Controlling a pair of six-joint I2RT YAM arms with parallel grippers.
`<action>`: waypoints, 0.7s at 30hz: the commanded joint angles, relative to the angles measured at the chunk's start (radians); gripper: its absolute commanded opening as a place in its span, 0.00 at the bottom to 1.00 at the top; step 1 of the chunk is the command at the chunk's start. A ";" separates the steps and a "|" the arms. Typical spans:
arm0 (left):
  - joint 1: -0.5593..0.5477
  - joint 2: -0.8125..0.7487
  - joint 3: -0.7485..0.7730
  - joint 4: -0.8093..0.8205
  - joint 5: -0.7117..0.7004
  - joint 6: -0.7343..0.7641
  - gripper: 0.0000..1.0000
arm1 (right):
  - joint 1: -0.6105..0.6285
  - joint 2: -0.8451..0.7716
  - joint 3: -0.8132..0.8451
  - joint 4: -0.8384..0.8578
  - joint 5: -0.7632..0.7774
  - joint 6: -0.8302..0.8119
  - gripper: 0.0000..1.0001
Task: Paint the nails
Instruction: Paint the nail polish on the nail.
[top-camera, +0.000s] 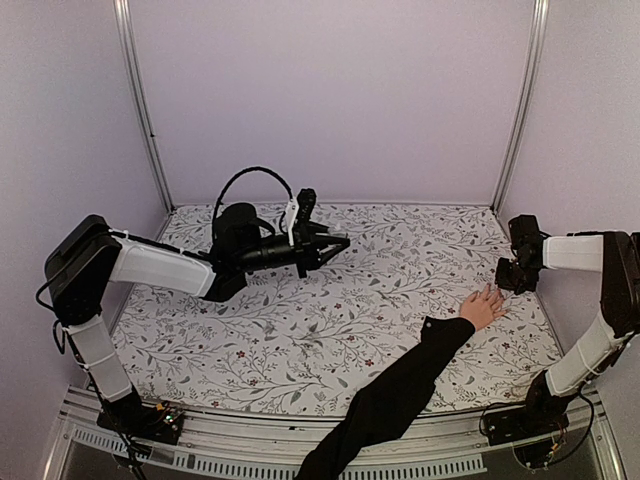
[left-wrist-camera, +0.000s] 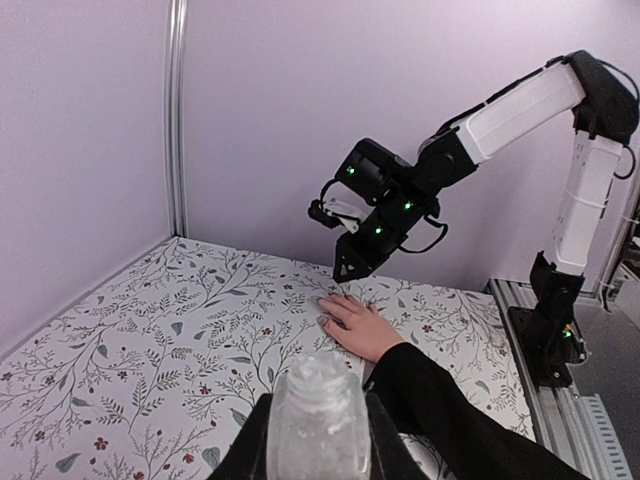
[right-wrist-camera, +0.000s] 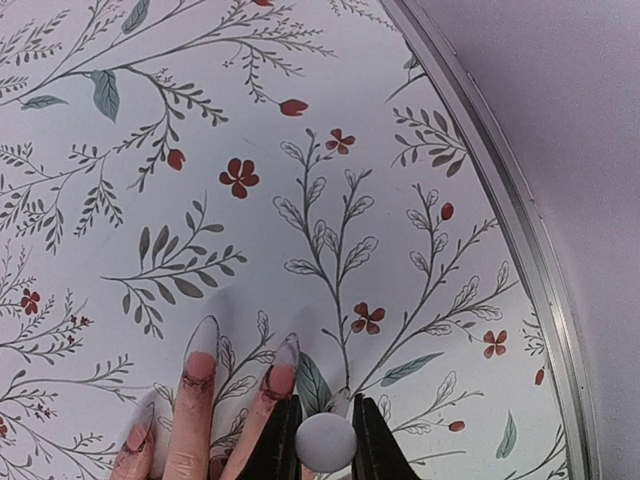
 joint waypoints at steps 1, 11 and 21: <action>0.013 -0.010 0.001 0.037 0.004 -0.003 0.00 | 0.006 0.014 -0.003 0.027 0.019 0.007 0.00; 0.013 -0.011 -0.001 0.033 0.003 -0.001 0.00 | 0.007 0.027 -0.002 0.034 0.034 0.001 0.00; 0.013 -0.013 -0.004 0.034 0.001 -0.002 0.00 | 0.006 0.034 0.003 0.038 0.052 -0.003 0.00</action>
